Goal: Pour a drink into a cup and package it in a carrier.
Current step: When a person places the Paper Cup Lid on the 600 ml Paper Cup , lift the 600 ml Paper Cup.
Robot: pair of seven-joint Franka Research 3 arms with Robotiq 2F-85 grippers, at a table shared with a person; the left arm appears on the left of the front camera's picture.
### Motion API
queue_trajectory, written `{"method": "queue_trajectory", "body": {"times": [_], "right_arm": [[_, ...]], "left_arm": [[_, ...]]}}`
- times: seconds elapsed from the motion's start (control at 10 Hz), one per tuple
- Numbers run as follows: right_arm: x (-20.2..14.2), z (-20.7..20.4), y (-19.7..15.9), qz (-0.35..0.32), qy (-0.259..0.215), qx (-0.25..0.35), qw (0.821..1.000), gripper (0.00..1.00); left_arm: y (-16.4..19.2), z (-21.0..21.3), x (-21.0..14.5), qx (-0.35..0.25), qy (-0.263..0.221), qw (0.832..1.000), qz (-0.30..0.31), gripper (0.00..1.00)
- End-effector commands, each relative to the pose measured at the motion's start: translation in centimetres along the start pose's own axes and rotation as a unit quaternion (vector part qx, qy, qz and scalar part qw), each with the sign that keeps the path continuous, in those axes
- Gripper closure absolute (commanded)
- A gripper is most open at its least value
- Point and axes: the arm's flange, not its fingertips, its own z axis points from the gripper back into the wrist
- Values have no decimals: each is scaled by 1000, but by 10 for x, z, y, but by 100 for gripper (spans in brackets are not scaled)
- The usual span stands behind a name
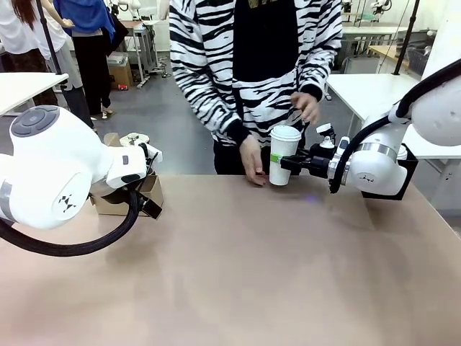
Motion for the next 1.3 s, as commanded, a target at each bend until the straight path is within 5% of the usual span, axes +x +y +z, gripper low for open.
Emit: {"method": "queue_trajectory", "body": {"times": [0.0, 1.1, 1.2], "right_arm": [[4, -1, 2, 0, -2, 0, 1000, 19], [0, 0, 0, 0, 0, 0, 1000, 19], [39, 18, 12, 7, -3, 14, 1000, 19]], "left_arm": [[0, 0, 0, -1, -1, 1000, 0, 0], [0, 0, 0, -1, -1, 1000, 0, 0], [0, 0, 0, -1, -1, 1000, 0, 0]]}}
